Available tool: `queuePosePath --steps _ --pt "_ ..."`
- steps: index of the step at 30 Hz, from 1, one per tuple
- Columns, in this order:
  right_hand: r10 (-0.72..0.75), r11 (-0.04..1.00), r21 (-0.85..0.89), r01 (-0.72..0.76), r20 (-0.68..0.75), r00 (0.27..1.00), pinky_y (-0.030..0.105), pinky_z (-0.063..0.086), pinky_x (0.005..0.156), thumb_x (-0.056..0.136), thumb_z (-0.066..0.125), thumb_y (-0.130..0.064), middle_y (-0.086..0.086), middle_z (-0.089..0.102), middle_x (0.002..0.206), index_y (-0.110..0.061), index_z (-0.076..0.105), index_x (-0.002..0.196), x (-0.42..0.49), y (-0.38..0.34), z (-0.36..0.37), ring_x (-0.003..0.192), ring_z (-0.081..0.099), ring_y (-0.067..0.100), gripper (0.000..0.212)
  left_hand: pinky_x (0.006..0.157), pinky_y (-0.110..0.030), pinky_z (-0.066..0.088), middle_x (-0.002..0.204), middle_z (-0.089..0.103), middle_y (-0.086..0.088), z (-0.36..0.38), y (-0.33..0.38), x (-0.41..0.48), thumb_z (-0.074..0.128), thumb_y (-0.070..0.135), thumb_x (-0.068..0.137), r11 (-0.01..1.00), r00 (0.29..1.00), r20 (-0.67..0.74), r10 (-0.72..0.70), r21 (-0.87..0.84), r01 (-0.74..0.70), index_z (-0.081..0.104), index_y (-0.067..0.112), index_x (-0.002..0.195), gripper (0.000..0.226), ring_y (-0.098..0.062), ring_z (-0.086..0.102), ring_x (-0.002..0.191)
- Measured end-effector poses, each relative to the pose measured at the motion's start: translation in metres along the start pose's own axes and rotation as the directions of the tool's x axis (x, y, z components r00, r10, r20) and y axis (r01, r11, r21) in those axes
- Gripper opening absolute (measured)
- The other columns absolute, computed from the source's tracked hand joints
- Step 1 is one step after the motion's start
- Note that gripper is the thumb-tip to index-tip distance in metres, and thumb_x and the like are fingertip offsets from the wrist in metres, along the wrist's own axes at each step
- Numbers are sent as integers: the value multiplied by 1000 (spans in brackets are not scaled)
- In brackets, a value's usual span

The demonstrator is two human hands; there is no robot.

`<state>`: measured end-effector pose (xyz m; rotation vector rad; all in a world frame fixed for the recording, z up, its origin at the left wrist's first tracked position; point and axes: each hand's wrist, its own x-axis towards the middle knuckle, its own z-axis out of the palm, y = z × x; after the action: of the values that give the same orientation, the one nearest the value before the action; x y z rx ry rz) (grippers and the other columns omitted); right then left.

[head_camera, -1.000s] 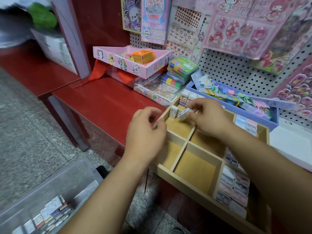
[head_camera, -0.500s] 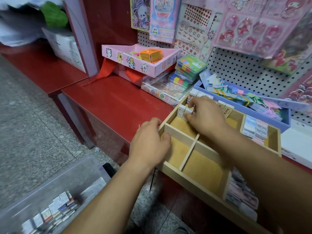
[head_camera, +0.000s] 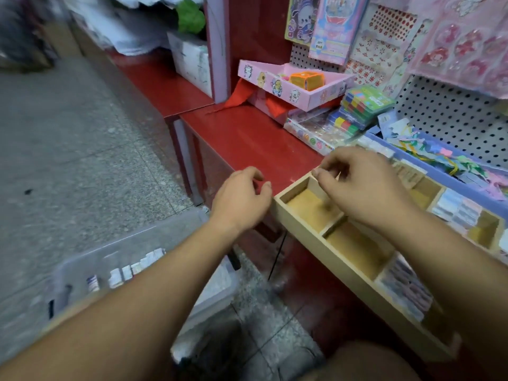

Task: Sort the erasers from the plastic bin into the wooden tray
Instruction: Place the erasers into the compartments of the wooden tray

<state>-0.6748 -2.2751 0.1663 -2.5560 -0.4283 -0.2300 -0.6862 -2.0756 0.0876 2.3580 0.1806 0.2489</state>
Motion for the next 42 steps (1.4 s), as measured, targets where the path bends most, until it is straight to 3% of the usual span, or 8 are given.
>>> queuePosePath --steps 7,15,21,24,28,33,38,42 --pt "-249 961 215 174 395 884 27 49 64 89 70 -38 -11 66 70 -27 68 85 -31 -72 81 66 60 1 12 62 -31 43 74 68 -1 -36 -122 -71 59 30 94 891 886 -101 -453 -79 447 60 15 108 20 -21 65 71" --pt "-57 966 -141 216 700 712 34 44 73 95 59 -48 10 68 109 -24 49 91 18 -54 260 99 64 32 27 79 -31 43 108 69 -11 -36 -288 -144 63 32 95 587 556 -190 -809 -276 761 52 9 121 36 -35 65 106" --pt "142 956 -285 67 650 747 48 52 86 98 45 -58 22 55 130 -10 40 137 32 -34 340 111 59 41 62 99 -45 51 120 65 -15 3 -370 -156 68 23 89 401 368 -166 -915 -498 769 45 6 136 55 -33 64 107" --pt "134 974 -228 19 633 762 51 53 84 96 43 -61 19 57 124 -19 46 131 24 -30 365 105 59 40 55 91 -42 55 101 65 -8 27 -392 -139 67 20 90 391 379 -149 -913 -582 713 39 9 143 61 -25 67 85" --pt "38 986 -153 61 572 819 45 48 80 98 48 -51 18 56 117 -11 50 126 9 -31 385 105 55 39 49 97 -29 47 135 57 -11 50 -417 -119 70 30 88 299 273 -150 -950 -684 665 34 15 146 71 -23 66 99" --pt "61 987 -157 21 500 864 48 53 75 96 50 -53 14 56 119 -17 47 125 5 -33 395 101 58 36 47 97 -47 56 132 58 -18 69 -456 -104 65 65 68 217 208 -115 -971 -789 574 28 28 152 99 -21 71 90" --pt "65 989 -145 9 497 865 52 55 74 96 52 -59 6 56 115 -27 47 122 6 -32 400 95 60 32 42 104 -42 51 137 53 -9 67 -461 -92 60 72 74 159 106 -123 -987 -861 483 48 36 139 75 -10 67 92" --pt "53 984 -172 43 517 854 51 57 67 91 43 -75 1 60 106 -29 51 116 11 -18 406 86 63 28 53 94 -45 55 103 63 -6 71 -463 -92 65 57 83 121 25 -122 -992 -900 418 58 41 92 19 -26 68 89"
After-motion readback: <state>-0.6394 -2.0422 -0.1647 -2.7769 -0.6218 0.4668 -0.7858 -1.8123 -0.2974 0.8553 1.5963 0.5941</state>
